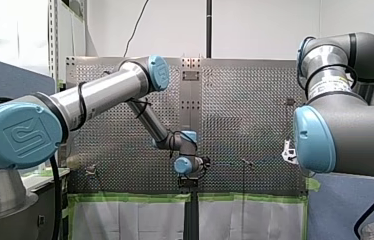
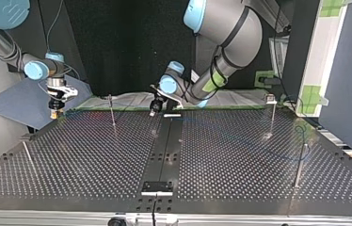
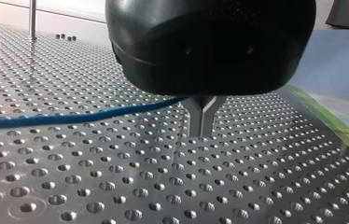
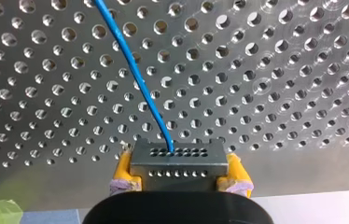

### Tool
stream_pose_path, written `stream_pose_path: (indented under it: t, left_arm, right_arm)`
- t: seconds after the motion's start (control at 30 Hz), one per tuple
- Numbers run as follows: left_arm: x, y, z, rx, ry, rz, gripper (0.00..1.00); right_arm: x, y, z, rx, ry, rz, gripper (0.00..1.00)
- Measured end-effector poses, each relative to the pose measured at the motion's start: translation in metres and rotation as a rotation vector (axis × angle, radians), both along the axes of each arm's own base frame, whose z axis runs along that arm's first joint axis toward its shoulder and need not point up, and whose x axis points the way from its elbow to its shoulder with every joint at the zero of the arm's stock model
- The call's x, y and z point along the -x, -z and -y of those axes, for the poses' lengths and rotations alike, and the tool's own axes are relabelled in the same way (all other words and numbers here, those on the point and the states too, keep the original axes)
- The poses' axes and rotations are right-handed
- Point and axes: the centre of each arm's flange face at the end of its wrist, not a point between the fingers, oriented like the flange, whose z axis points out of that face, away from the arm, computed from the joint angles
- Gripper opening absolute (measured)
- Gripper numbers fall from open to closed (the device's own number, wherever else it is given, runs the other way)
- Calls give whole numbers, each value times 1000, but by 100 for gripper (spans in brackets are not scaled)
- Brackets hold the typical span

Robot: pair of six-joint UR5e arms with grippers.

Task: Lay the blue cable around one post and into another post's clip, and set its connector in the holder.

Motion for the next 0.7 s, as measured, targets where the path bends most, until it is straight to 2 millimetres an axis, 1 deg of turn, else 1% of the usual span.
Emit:
stream_pose_path:
  t: [0.03,0.1,0.13,0.2,0.23,0.27,0.3,0.33,0.37,0.4,0.57,0.7]
  left_arm:
    - [1,0,0,-5,1,0,1]
    - [2,1,1,-18,5,-1,11]
    - [3,1,2,-23,6,-2,11]
    - [6,2,3,-37,11,-4,32]
    - [7,2,3,-44,12,-5,32]
    - [8,3,4,-55,13,-7,44]
    - [9,3,4,-64,14,-9,64]
    - [11,4,4,-74,16,-12,64]
    - [13,5,5,-86,20,-16,85]
    - [16,6,5,-96,24,-19,100]
    - [33,14,4,-140,70,-35,100]
    - [46,17,10,-159,116,-41,100]
  right_arm:
    - [0,1,0,-4,0,-2,0]
    - [0,2,-1,-15,0,-4,0]
    - [0,3,-2,-22,0,-5,0]
    - [0,4,-3,-31,0,-6,0]
    - [0,5,-4,-38,-1,-7,0]
    - [-1,5,-4,-42,-2,-7,0]
    - [-2,6,-5,-47,-3,-8,0]
    - [-3,7,-6,-52,-4,-9,0]
    - [-4,7,-6,-55,-5,-10,0]
    - [-5,8,-7,-58,-7,-10,0]
    - [-12,9,-9,-65,-18,-11,0]
    - [-18,10,-10,-69,-26,-12,0]
